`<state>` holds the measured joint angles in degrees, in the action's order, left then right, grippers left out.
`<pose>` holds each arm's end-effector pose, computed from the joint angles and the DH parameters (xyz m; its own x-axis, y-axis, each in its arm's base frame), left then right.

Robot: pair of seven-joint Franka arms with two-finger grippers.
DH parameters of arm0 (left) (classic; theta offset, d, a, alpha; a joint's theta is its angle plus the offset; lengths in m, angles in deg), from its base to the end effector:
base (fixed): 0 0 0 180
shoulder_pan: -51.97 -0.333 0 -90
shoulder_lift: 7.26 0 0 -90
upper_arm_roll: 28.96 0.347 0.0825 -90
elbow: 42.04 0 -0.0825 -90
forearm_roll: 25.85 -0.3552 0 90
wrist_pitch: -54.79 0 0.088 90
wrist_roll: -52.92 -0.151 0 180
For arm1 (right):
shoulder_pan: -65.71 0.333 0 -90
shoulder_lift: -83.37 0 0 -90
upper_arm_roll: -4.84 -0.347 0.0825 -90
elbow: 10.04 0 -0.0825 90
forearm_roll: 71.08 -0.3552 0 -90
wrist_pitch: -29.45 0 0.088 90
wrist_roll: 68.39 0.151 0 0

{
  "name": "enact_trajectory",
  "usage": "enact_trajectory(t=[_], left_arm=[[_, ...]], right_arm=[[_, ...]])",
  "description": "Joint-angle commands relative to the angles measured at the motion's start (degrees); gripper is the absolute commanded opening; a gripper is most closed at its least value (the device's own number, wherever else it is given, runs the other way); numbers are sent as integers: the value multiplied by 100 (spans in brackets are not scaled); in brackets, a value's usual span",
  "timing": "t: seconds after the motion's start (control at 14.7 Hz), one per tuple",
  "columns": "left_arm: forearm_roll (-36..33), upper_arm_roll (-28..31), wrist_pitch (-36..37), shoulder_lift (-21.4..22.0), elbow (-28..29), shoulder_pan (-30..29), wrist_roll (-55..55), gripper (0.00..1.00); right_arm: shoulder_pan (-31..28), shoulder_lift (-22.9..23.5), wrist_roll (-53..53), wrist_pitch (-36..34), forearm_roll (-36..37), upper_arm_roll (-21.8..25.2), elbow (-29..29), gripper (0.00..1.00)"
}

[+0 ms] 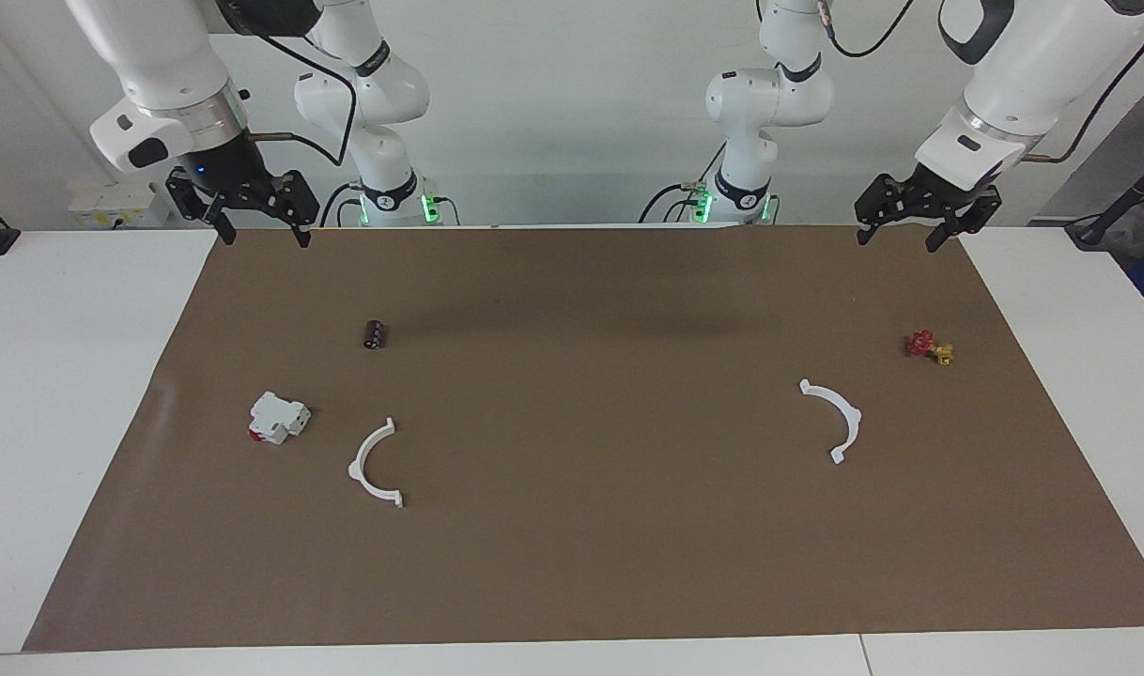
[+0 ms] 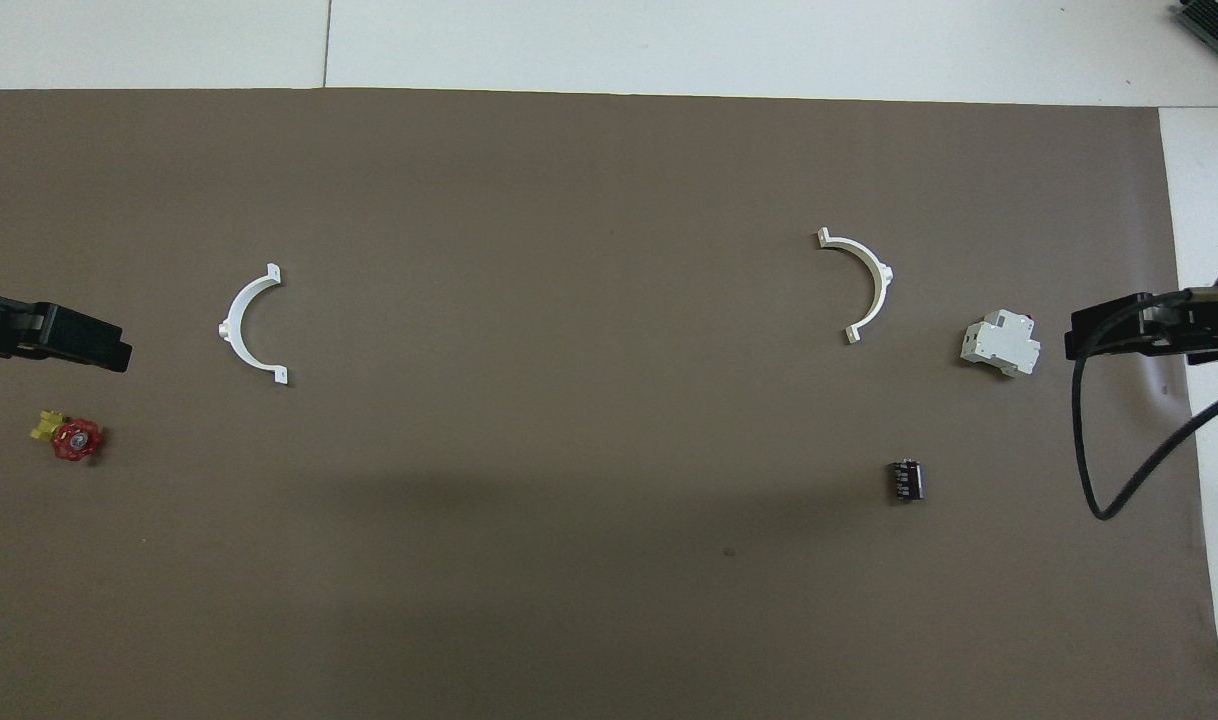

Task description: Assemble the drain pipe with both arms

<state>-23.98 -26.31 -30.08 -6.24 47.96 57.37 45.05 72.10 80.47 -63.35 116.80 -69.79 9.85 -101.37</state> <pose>0.5061 -0.0293 0.6134 0.9801 -0.1870 -0.0664 -0.1845 -0.9819 0.0429 0.5028 0.0074 0.6232 0.9978 -0.0647 -0.0174 -0.0643 -0.9977 0.0197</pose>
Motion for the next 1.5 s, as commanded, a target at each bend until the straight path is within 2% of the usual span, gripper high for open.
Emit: enact_trajectory(t=[0.0, 1.02, 1.23, 1.43], left_arm=[[15, -89, -3, 82, 62, -101, 5, 100], [15, -71, 14, 82, 62, -92, 14, 100], [15, -89, 6, 82, 62, -83, 14, 100], [7, -89, -12, 82, 62, -66, 14, 100]], right_arm=[[-33, -53, 67, -42, -85, -26, -8, 100], [-60, -70, 14, -25, -137, -26, -69, 100], [2, -386, -12, 913, -138, -26, -859, 100], [-85, 86, -573, 1161, -137, -26, -747, 100]])
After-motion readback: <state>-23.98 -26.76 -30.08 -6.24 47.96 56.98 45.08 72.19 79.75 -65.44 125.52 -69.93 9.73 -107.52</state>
